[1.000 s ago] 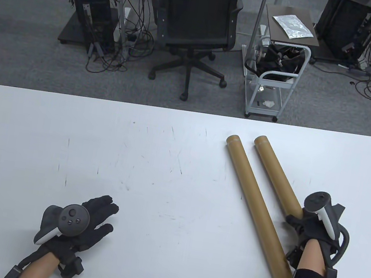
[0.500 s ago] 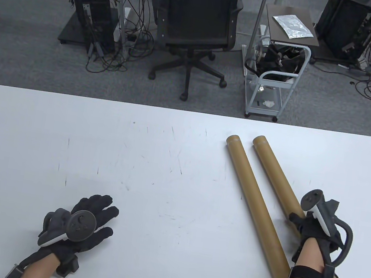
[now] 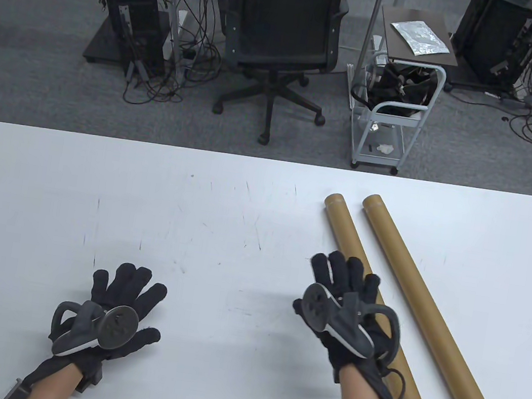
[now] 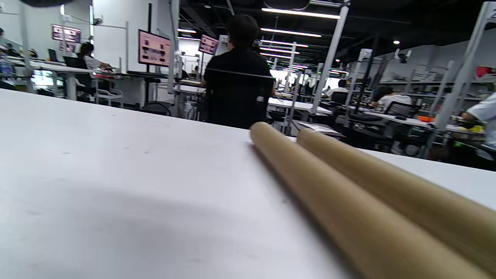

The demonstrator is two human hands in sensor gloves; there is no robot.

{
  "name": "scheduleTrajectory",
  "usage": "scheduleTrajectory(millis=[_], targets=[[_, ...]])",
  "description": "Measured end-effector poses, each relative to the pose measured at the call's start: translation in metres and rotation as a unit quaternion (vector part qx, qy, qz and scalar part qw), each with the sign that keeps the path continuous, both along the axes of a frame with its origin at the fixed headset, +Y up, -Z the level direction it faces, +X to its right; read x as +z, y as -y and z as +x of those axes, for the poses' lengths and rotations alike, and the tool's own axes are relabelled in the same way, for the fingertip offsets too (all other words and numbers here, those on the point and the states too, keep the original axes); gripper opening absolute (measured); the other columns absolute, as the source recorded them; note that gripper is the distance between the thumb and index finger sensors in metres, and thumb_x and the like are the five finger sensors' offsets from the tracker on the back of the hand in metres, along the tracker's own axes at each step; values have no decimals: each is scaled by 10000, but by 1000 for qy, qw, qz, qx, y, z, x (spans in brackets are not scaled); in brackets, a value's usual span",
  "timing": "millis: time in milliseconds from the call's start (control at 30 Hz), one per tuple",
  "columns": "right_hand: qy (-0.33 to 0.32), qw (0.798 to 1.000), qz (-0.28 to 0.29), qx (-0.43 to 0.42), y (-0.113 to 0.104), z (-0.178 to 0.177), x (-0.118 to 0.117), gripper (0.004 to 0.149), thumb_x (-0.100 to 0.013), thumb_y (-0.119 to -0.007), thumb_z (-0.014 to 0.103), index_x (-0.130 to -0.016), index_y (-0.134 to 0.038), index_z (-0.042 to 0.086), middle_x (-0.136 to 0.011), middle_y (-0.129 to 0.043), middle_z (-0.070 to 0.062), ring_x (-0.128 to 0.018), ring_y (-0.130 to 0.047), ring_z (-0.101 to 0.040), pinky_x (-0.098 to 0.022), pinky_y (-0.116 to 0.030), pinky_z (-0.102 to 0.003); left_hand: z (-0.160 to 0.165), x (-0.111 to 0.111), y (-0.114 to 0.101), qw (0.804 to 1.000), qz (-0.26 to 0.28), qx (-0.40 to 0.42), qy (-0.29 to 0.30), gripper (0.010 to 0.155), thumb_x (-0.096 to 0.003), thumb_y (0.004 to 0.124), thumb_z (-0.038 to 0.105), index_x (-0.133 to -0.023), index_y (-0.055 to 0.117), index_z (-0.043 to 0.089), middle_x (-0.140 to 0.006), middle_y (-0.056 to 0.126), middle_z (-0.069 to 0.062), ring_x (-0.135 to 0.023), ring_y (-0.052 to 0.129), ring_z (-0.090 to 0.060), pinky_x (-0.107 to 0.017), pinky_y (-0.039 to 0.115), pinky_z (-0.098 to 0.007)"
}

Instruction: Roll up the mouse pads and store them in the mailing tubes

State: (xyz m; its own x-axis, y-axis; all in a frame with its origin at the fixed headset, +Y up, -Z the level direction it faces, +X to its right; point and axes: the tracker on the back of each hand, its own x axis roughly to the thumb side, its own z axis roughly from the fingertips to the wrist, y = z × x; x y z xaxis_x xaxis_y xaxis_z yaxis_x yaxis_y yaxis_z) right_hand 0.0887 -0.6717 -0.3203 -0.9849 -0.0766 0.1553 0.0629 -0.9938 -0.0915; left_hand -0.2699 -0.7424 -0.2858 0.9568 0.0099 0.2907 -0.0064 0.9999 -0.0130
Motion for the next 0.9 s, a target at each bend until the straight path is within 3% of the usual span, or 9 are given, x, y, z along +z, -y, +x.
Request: scheduleTrajectory(millis=[167, 233, 400, 500, 700, 800, 900], targets=[[-53, 998, -6, 31, 26, -41, 19, 912, -395, -566, 680, -1075, -33, 387, -1215, -60, -29, -1101, -164, -464, -788, -286, -647, -2, 1, -2, 1000, 14, -15, -2, 811, -320, 587, 783, -1062, 323, 588, -1249, 262, 187, -1189, 164, -288, -830, 249, -664], [-67, 997, 5, 30, 39, -45, 26, 915, -391, -556, 687, -1082, -37, 385, -1209, -23, 9, -1103, -61, -401, -795, -203, -629, -2, 1, -1, 1000, 12, -13, -2, 827, -319, 582, 787, -1071, 313, 572, -1252, 253, 168, -1187, 157, -290, -829, 239, -663], [-77, 993, -28, 82, 59, -33, 28, 901, -384, -528, 695, -1089, -64, 380, -1206, -28, 46, -1098, -18, -352, -790, -165, -615, 2, 3, 2, 999, 11, -48, 10, 903, -279, 596, 818, -1081, 278, 552, -1251, 167, 126, -1167, 53, -261, -834, 171, -636], [-73, 994, -65, 46, 62, -23, 29, 879, -389, -531, 691, -1102, -119, 383, -1216, -80, 80, -1109, -41, -311, -788, -166, -622, 4, 3, 3, 998, 5, -61, 18, 930, -251, 600, 835, -1077, 274, 561, -1246, 155, 155, -1166, 43, -241, -834, 159, -627], [-64, 994, -68, 50, 62, -17, 25, 869, -386, -540, 694, -1105, -149, 399, -1224, -113, 91, -1111, -64, -373, -777, -208, -671, 3, 3, 3, 998, 9, -65, 16, 949, -233, 593, 850, -1075, 258, 568, -1244, 136, 136, -1168, 60, -290, -812, 204, -685], [-61, 994, -64, 58, 62, -18, 24, 873, -381, -545, 698, -1103, -153, 405, -1225, -124, 91, -1121, -116, -392, -766, -276, -707, 2, 3, 2, 998, 9, -59, 14, 960, -233, 593, 851, -1065, 205, 569, -1249, 165, 135, -1186, 178, -344, -825, 335, -692], [-61, 995, -49, 54, 59, -16, 24, 867, -384, -548, 692, -1104, -164, 398, -1230, -162, 94, -1137, -164, -319, -787, -271, -661, 0, 2, 1, 999, 10, -46, 10, 947, -240, 592, 845, -1064, 218, 567, -1251, 255, 158, -1188, 280, -352, -833, 412, -668]])
